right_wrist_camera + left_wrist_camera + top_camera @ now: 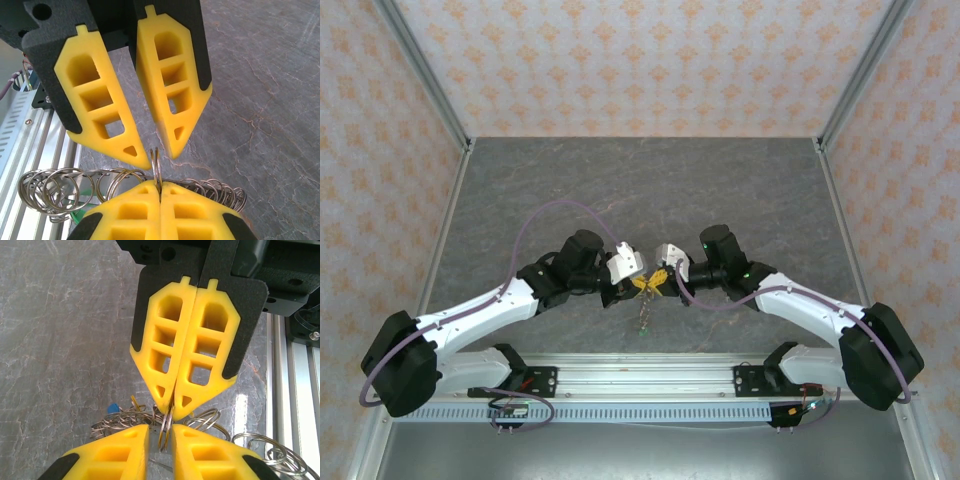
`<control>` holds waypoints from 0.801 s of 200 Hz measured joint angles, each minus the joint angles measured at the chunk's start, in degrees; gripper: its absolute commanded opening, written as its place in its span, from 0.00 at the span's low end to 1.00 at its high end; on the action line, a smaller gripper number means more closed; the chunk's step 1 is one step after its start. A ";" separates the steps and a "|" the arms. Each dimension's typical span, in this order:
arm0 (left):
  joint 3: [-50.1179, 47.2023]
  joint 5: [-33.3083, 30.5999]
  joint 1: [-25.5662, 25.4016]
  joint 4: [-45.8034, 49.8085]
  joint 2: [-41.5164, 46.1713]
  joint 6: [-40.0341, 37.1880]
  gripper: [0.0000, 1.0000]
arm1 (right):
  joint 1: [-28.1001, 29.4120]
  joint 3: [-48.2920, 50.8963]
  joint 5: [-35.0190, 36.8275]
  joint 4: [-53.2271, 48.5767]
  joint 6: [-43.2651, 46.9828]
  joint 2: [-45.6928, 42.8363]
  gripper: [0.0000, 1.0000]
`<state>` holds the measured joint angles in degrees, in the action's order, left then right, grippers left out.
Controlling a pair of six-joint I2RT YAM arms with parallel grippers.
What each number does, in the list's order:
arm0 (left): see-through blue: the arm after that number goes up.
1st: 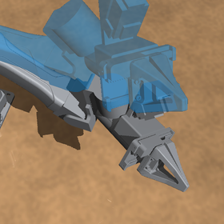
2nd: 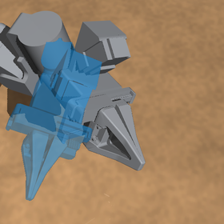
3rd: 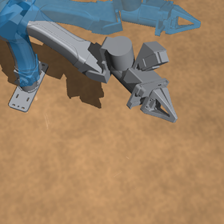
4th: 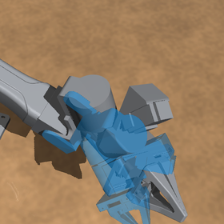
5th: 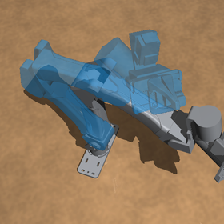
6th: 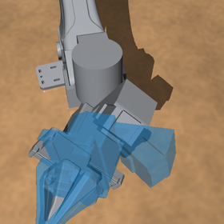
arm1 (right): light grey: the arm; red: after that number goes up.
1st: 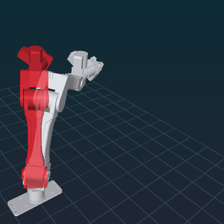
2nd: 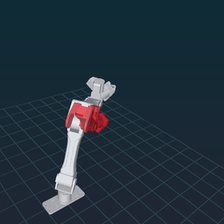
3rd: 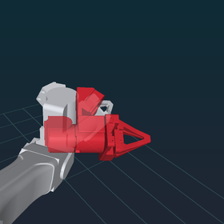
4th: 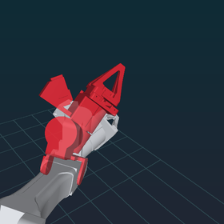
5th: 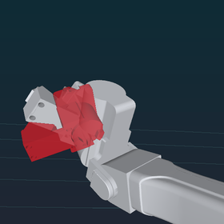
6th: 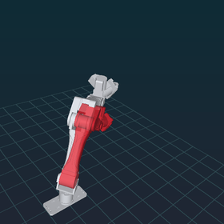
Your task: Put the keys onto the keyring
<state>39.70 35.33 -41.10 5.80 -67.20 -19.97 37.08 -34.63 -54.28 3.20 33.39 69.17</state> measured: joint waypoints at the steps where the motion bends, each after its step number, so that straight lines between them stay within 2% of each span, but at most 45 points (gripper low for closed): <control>1: 0.04 0.00 0.00 0.04 -0.07 -0.07 0.17 | 0.00 0.00 0.00 0.00 0.00 -0.02 0.00; 83: 0.79 0.02 0.00 1.20 -1.11 -1.18 0.15 | 0.00 -0.22 -0.15 -0.04 0.15 0.00 0.00; 115: 0.79 0.02 0.00 1.33 -1.11 -1.20 0.09 | 0.00 -0.22 -0.13 -0.24 0.15 -0.02 0.00; 134: 0.76 0.11 0.00 1.38 -1.11 -1.29 0.00 | 0.00 -0.22 0.20 -0.39 0.15 -0.24 0.00; 160: 0.76 0.26 0.00 1.29 -0.81 -1.18 0.00 | 0.00 -0.22 0.39 -0.87 0.15 -1.07 0.00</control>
<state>40.47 35.59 -41.10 7.09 -68.01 -21.15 37.08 -34.85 -53.89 2.33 33.54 68.10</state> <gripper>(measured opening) 0.044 0.040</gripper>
